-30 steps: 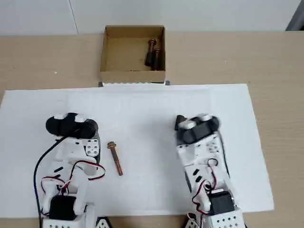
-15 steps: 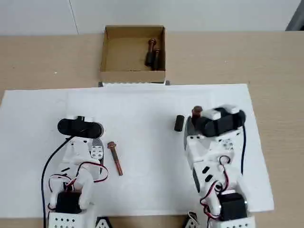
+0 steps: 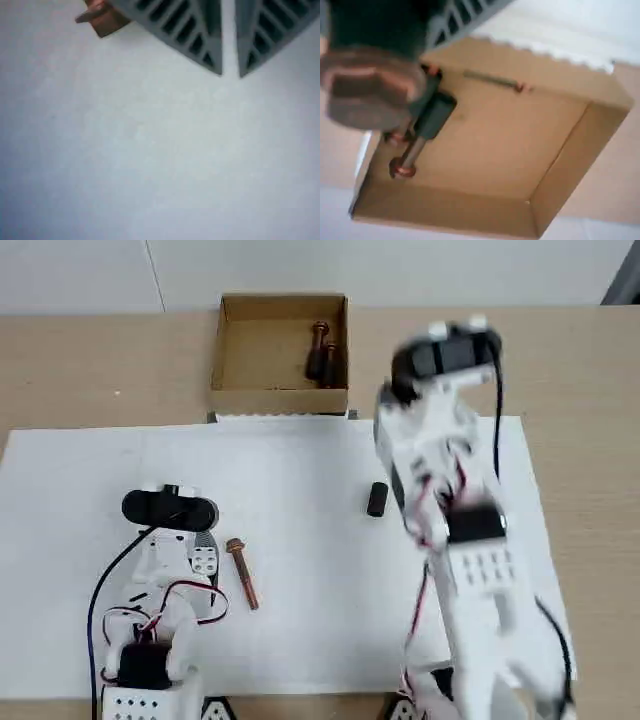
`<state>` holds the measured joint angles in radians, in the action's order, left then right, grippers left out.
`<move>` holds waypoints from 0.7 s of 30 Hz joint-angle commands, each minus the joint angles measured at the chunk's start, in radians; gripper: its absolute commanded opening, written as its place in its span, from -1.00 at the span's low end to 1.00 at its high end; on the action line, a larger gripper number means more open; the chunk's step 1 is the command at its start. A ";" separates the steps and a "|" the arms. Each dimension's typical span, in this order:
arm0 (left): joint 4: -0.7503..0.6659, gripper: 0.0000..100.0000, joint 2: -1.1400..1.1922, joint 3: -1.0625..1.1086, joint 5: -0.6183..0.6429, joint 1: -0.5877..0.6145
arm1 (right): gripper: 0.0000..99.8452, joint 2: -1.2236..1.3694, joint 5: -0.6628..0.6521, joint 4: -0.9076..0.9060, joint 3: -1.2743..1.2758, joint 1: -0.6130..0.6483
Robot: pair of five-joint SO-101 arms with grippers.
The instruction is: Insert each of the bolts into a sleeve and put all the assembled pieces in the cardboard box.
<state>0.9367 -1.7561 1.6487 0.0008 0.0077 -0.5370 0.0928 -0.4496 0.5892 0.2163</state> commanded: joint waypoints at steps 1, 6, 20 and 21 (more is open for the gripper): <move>0.006 -0.99 -0.008 -0.004 -0.005 0.005 | -0.99 0.251 0.008 0.090 -0.249 -0.001; 0.006 -0.99 -0.008 -0.004 -0.005 0.003 | -0.99 0.591 -0.014 0.116 -0.546 0.024; 0.006 -0.99 -0.008 -0.004 -0.005 0.003 | -0.98 1.273 -0.315 0.108 -1.223 0.157; 0.006 -0.99 -0.008 -0.004 -0.005 0.003 | -0.98 1.297 -0.328 0.108 -1.243 0.163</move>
<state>0.9367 -1.7561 1.6487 0.0008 0.0077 0.7365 -0.1910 -0.3621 -0.5232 0.3636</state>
